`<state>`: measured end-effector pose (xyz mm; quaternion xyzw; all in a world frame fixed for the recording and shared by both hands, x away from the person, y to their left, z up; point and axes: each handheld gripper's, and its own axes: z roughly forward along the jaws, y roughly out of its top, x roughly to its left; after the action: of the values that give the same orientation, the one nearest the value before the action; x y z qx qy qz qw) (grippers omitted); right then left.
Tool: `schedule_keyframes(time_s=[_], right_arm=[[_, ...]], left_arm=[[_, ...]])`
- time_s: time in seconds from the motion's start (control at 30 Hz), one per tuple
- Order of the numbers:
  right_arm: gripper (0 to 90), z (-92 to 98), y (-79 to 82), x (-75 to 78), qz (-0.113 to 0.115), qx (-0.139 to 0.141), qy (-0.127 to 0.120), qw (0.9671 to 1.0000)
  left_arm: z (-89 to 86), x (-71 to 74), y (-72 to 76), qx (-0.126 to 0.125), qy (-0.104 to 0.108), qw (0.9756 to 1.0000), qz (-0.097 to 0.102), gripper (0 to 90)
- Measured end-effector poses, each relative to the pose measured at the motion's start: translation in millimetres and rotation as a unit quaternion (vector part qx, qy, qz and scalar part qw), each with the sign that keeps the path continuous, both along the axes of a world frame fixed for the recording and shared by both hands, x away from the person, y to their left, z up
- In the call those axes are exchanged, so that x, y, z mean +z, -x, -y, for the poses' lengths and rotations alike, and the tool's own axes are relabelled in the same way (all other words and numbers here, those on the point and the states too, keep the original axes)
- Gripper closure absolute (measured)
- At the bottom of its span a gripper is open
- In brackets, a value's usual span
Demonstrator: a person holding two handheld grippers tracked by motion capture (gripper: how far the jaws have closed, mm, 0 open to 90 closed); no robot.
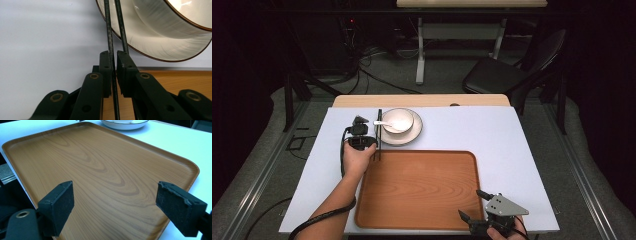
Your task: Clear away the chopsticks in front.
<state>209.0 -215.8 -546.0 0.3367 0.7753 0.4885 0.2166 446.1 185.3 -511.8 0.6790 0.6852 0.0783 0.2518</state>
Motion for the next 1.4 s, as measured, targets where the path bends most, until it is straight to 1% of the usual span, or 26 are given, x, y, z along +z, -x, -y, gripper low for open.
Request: schedule_keyframes(time_s=[0.07,0.13,0.2,0.23,0.3,0.4,0.47,0.57,0.77,0.9,0.93,0.97,1.0,1.03,1.1,1.13,1.17,1.2,1.27,1.3,1.33,1.37,1.4], right_arm=[[14.6,0.0,0.0,0.0,0.000,0.000,0.000,1.0000],[14.7,0.1,0.0,0.1,-0.001,0.000,0.000,1.0000],[14.6,0.1,0.1,0.1,-0.001,0.000,0.000,1.0000],[14.6,0.2,0.1,0.2,-0.001,0.001,0.000,1.0000],[14.6,0.2,0.0,0.2,-0.001,0.000,-0.001,1.0000],[14.6,0.2,0.0,0.2,-0.001,0.001,-0.001,1.0000],[14.7,0.1,0.0,0.1,-0.001,0.001,-0.001,1.0000],[14.6,0.1,-0.1,0.1,-0.002,0.001,-0.001,1.0000],[14.6,0.2,0.0,0.1,-0.002,0.001,-0.001,1.0000],[14.7,0.2,0.2,0.1,-0.001,0.001,0.000,1.0000],[14.7,0.1,0.1,-0.1,-0.001,0.000,-0.001,1.0000],[14.6,-0.1,-0.2,-0.2,-0.002,-0.001,-0.001,1.0000],[14.6,-0.1,-0.2,-0.2,-0.002,-0.001,-0.001,1.0000],[14.7,-0.3,-0.4,-0.2,-0.003,0.000,-0.001,1.0000],[14.6,-0.9,-0.2,-0.3,-0.003,0.000,0.000,1.0000],[14.6,-1.0,0.0,-0.3,-0.003,0.000,0.000,1.0000],[14.6,-1.1,0.0,-0.4,-0.003,0.000,0.000,1.0000],[14.6,-1.1,0.0,-0.4,-0.003,0.000,0.000,1.0000],[14.7,-1.4,-0.2,-0.7,-0.005,-0.002,-0.001,1.0000],[14.7,-1.3,-0.4,-0.8,-0.005,-0.002,0.000,1.0000],[14.7,-1.3,-0.4,-0.8,-0.005,-0.002,0.000,1.0000],[14.7,-1.3,-0.3,-0.7,-0.005,-0.002,0.000,1.0000],[14.6,-1.0,0.0,-0.6,-0.005,-0.002,-0.001,1.0000]], left_arm=[[-0.1,0.5,-0.7,0.001,0.001,1.0000,-0.003,83.5],[-0.4,1.3,-2.8,0.003,0.000,0.9999,-0.012,84.3],[-0.6,1.4,-3.3,0.004,0.001,0.9999,-0.015,84.8],[-0.9,1.3,-4.3,0.004,0.000,0.9998,-0.021,85.1],[-1.4,1.4,-5.0,0.005,-0.001,0.9997,-0.024,85.6],[-1.7,2.7,-5.1,0.007,-0.003,0.9997,-0.022,85.9],[-3.1,4.1,-4.6,0.009,-0.004,0.9998,-0.016,86.1],[-6.1,5.9,-4.0,0.010,0.002,0.9999,-0.012,86.2],[-17.6,12.4,0.9,0.014,0.013,0.9998,0.004,86.3],[-29.4,19.4,9.1,0.014,0.021,0.9995,0.020,86.4],[-29.4,19.4,9.1,0.014,0.021,0.9995,0.020,86.4],[-35.0,22.6,13.6,0.015,0.026,0.9992,0.028,86.4],[-35.0,22.6,13.6,0.015,0.026,0.9992,0.028,86.4],[-37.4,24.1,15.9,0.014,0.028,0.9990,0.032,86.4],[-44.4,29.2,23.3,0.009,0.029,0.9985,0.045,86.5],[-44.4,29.2,23.3,0.009,0.029,0.9985,0.045,86.5],[-48.3,33.0,28.9,0.007,0.032,0.9979,0.055,86.5],[-48.3,33.0,28.9,0.007,0.032,0.9979,0.055,86.5],[-51.6,37.1,34.7,0.001,0.028,0.9977,0.062,86.5],[-54.8,41.4,42.2,-0.004,0.028,0.9970,0.072,86.5],[-54.8,41.4,42.2,-0.004,0.028,0.9970,0.072,86.5],[-57.0,43.3,46.7,-0.007,0.031,0.9965,0.077,86.5],[-61.1,46.1,56.7,-0.008,0.035,0.9956,0.087,86.5]])
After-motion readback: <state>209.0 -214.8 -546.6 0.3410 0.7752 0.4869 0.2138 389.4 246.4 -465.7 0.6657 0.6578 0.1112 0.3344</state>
